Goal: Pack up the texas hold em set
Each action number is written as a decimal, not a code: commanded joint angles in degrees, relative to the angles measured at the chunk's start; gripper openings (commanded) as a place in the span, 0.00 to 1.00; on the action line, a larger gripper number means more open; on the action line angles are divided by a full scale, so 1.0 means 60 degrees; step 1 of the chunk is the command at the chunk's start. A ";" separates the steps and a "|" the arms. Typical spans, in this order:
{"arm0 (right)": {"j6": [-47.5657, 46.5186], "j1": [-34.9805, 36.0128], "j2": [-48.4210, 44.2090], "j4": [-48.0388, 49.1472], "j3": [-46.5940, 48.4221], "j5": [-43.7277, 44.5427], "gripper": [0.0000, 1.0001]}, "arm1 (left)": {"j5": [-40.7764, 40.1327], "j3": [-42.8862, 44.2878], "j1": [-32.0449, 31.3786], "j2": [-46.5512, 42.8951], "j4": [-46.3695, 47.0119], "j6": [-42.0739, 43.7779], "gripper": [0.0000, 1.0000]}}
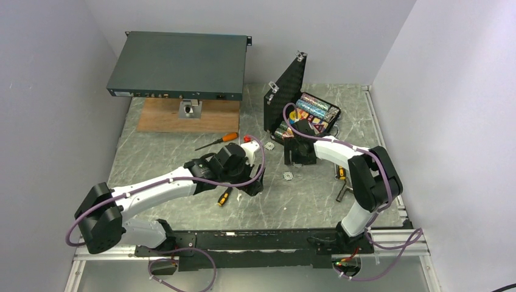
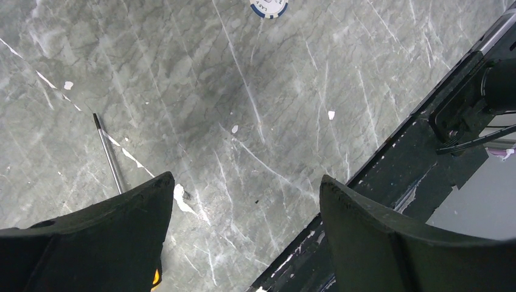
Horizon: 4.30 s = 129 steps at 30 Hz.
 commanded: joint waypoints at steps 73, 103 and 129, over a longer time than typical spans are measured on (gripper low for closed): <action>-0.1414 0.1328 0.0428 -0.0110 0.0128 0.0543 0.53 | 0.3422 -0.1091 0.3233 -0.0919 0.1069 -0.2057 0.89; -0.1342 0.1380 0.0987 -0.0397 0.0488 0.0432 0.43 | 0.3450 -0.1075 0.3222 -0.0953 0.0977 -0.1983 0.89; -0.2605 0.1806 -0.0789 0.2308 -0.0330 -0.1224 0.13 | 0.6714 -0.2150 0.4975 0.0494 0.4060 -0.4498 0.88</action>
